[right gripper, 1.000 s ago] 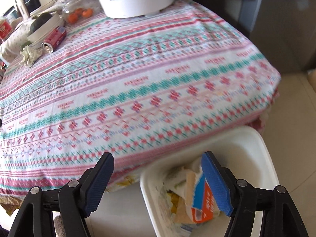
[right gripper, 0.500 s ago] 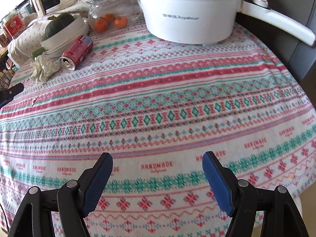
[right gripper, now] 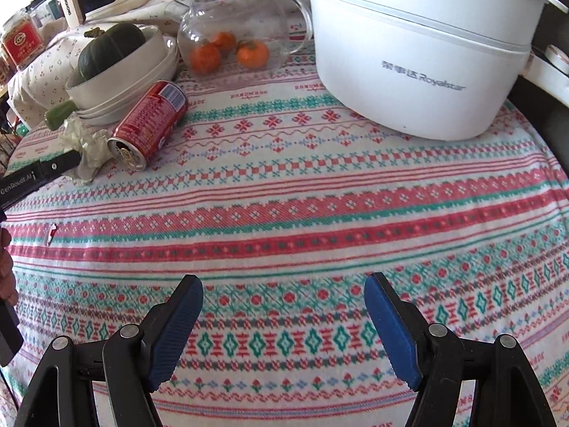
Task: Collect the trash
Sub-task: 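Grasp the crumpled white paper with the left gripper, then grasp the red soda can with the right gripper, then carry the crumpled paper and red can over the white bin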
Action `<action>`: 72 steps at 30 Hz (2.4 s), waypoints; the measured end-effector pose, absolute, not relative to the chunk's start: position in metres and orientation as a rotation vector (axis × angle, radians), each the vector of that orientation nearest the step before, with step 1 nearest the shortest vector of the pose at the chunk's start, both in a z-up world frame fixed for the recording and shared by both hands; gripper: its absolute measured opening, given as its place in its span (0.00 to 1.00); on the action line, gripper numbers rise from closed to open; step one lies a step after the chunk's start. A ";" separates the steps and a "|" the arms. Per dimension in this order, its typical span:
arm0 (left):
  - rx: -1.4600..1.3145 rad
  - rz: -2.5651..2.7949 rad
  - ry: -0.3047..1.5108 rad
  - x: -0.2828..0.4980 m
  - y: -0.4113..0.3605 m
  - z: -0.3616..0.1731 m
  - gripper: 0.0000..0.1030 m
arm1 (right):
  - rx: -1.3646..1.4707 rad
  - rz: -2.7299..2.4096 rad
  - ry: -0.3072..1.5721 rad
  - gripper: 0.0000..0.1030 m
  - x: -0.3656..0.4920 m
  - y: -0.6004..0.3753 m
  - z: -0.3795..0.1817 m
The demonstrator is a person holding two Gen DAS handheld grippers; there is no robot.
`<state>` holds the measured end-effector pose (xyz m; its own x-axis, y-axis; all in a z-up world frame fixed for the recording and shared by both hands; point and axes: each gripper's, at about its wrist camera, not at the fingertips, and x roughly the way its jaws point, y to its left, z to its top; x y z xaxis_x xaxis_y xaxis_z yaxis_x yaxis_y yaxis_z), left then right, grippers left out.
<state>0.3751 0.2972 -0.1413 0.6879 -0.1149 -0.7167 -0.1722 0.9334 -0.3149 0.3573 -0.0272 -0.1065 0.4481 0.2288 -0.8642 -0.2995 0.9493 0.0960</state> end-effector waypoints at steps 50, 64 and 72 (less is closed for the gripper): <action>-0.241 -0.015 0.798 0.197 0.200 -0.031 0.11 | 0.175 0.482 1.109 0.54 0.356 0.000 -0.077; -0.219 -0.224 0.834 0.146 0.061 -0.026 0.11 | 0.197 0.405 1.068 0.54 0.262 -0.147 -0.036; -0.182 -0.374 0.901 0.127 -0.028 -0.057 0.11 | 0.236 0.310 1.026 0.54 0.204 -0.241 -0.029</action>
